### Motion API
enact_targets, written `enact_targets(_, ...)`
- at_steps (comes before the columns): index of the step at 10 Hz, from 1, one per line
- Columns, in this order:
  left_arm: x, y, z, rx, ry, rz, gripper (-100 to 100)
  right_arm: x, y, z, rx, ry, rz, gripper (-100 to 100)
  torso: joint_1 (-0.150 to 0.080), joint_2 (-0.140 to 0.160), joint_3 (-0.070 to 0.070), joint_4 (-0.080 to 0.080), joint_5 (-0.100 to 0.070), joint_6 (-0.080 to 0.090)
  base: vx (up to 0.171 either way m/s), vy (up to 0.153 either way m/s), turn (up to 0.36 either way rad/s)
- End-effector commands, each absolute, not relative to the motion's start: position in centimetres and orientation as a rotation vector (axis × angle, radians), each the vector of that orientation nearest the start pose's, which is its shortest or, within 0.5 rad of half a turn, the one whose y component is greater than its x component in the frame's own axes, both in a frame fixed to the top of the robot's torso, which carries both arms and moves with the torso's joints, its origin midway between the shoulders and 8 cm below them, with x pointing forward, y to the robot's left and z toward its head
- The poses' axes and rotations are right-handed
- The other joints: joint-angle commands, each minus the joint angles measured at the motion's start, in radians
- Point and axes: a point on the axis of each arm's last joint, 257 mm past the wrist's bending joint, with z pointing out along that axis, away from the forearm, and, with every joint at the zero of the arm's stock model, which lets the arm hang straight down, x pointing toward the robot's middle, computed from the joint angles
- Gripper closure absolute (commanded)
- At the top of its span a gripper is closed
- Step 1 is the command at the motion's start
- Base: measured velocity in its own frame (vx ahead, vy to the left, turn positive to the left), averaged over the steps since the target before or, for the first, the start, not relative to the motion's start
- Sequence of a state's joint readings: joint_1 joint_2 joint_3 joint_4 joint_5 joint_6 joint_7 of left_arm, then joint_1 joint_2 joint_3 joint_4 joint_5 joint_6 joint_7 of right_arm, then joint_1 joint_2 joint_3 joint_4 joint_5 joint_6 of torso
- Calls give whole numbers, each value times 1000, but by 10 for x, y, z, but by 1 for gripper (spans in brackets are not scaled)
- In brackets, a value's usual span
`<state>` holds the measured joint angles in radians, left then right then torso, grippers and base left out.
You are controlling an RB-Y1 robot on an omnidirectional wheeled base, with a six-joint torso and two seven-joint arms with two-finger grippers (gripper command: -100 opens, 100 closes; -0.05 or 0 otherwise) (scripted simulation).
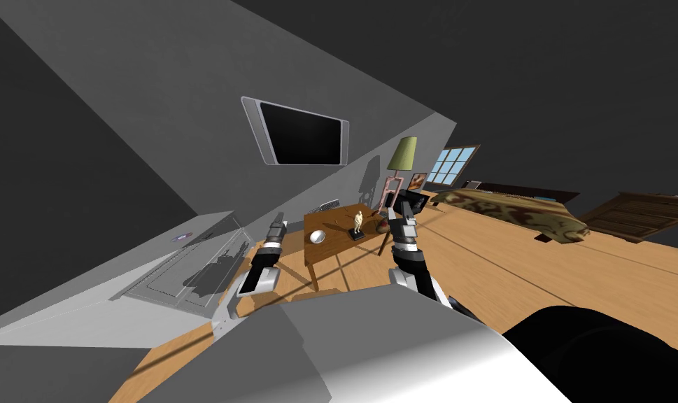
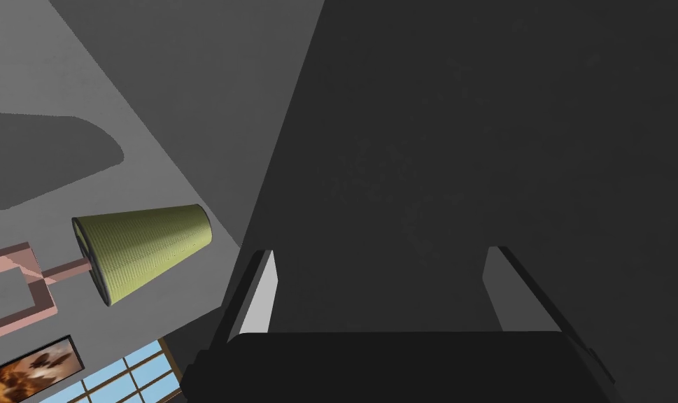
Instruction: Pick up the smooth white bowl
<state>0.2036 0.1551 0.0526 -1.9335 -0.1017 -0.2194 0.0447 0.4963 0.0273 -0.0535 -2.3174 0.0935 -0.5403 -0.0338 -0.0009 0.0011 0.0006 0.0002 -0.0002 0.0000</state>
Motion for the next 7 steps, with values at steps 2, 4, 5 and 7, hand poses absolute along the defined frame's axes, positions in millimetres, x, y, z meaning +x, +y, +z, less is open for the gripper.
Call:
enact_targets(2, 488, 293, -104, -831, 1056, -1107, -100, 328, -283, 49, 559, 582, 1238, 0, 0, 0, 0, 0, 0, 0, -22, -14, -5)
enact_targets(4, 499, 298, -118, -865, 1088, -1078, -100, 328, -283, 49, 559, 582, 1239, 0, 0, 0, 0, 0, 0, 0, -18, -19, -8)
enact_targets(5, 508, 303, -131, -898, 1119, -1050, -100, 328, -283, 49, 559, 582, 1238, 0, 0, 0, 0, 0, 0, 0, -9, -17, -10)
enact_targets(7, 518, 309, -147, -941, 1155, -1018, -100, 328, -283, 49, 559, 582, 1238, 0, 0, -1, -1, 0, 0, 0, -4, -14, -7)
